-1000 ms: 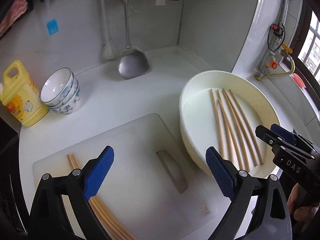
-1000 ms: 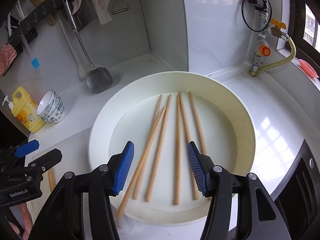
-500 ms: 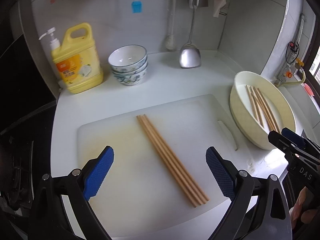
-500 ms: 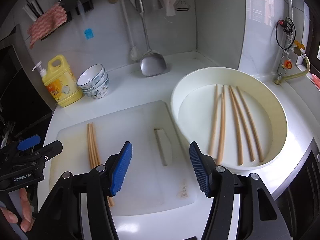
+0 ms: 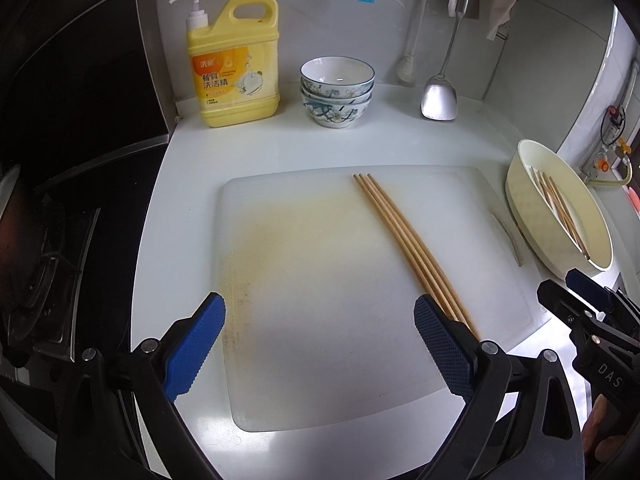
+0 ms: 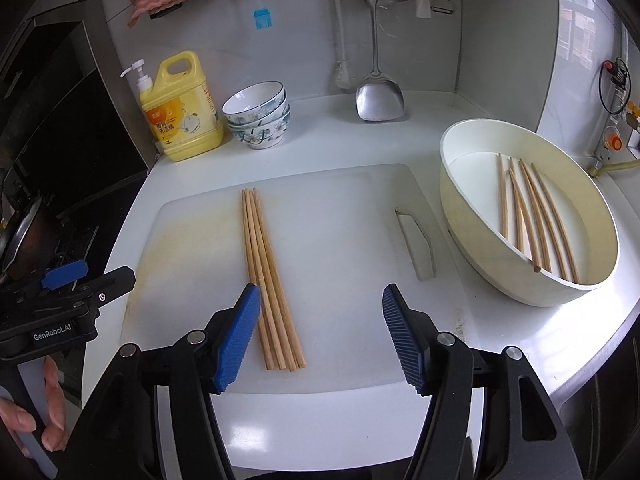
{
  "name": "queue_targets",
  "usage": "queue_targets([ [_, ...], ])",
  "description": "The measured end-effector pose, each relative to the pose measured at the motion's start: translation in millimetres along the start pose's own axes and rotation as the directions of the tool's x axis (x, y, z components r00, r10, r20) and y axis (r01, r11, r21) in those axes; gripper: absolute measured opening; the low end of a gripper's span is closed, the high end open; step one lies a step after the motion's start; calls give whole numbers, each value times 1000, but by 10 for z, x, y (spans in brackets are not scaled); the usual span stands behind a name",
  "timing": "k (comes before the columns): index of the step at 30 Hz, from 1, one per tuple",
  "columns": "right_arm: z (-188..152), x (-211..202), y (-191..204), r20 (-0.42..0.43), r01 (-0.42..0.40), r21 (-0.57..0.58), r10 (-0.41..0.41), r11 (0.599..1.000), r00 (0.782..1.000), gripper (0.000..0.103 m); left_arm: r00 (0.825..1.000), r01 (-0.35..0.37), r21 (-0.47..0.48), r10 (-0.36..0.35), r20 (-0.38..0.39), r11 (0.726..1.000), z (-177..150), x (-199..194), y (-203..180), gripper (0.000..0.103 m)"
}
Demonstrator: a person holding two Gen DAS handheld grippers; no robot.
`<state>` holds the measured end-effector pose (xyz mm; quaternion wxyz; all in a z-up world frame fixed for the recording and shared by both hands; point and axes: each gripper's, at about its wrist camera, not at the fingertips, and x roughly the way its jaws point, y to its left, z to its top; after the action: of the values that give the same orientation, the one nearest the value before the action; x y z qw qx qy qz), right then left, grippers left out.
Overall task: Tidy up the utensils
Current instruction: 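Lower both open tools onto the remaining chopstick bundle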
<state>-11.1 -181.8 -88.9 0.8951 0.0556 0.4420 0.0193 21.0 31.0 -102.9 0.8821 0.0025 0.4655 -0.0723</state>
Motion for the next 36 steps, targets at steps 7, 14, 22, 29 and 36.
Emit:
queue_targets([
  [7, -14, 338, -135, 5, -67, -37, 67, 997, 998, 68, 999, -47, -75, 48, 17, 996, -148, 171, -88, 96],
  [14, 13, 571, -186, 45, -122, -97, 127, 988, 991, 77, 994, -76, -148, 87, 71, 986, -227, 347, -138, 96],
  [22, -53, 800, -153, 24, -144, -120, 147, 982, 989, 77, 987, -96, -156, 114, 111, 983, -266, 429, -184, 96],
  [29, -83, 918, -133, 7, -141, -122, 142, 983, 990, 77, 988, -97, -173, 116, 103, 980, -309, 455, -143, 96],
  [36, -105, 945, -104, 11, -110, -143, 113, 984, 994, 77, 986, -102, -197, 125, 106, 975, -330, 457, -74, 96],
])
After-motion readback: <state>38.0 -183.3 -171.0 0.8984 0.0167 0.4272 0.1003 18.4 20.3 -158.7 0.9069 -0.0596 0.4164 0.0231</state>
